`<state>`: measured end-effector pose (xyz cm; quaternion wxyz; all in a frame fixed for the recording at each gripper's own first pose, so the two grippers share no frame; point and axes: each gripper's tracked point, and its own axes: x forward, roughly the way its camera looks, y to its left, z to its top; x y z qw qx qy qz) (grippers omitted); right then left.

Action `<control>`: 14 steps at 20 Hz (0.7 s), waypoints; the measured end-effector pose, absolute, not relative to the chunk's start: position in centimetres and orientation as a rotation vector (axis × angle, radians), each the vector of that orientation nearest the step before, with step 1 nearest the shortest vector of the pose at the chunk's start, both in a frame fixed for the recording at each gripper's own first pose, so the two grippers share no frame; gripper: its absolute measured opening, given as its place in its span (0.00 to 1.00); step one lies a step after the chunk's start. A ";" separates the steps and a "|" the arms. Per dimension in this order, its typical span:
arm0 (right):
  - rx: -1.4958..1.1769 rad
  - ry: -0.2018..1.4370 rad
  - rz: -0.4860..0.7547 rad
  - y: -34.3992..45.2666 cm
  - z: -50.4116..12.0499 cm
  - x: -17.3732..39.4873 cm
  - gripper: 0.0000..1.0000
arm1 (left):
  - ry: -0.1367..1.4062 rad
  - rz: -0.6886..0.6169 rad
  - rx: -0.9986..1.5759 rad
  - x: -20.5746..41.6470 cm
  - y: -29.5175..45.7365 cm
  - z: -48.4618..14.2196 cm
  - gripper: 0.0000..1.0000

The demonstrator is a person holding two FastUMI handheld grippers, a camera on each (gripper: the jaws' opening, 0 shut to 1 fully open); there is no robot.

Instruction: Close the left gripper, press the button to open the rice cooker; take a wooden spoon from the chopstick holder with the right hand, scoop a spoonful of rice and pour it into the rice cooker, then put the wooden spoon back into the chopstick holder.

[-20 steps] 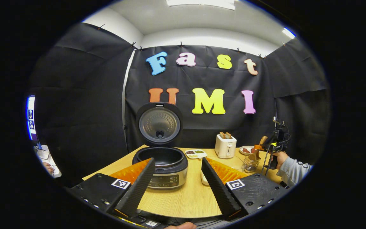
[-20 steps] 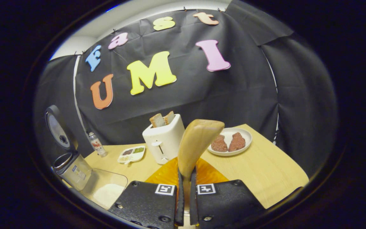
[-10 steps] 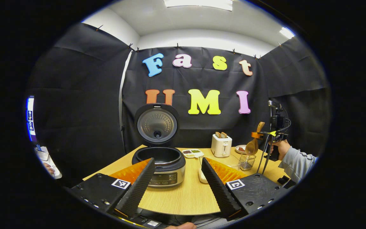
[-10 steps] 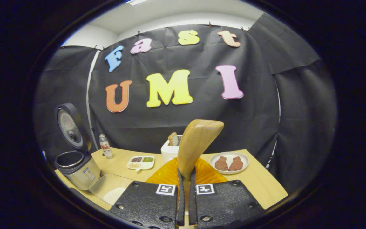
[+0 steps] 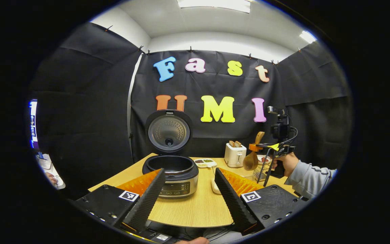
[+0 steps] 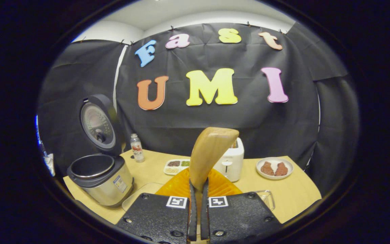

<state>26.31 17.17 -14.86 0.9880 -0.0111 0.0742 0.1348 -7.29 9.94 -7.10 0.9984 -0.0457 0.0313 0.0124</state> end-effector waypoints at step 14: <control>0.038 0.330 0.249 20.8 -25.0 27.3 0.10 | 0.094 0.025 -0.105 -7.1 10.3 -9.4 0.95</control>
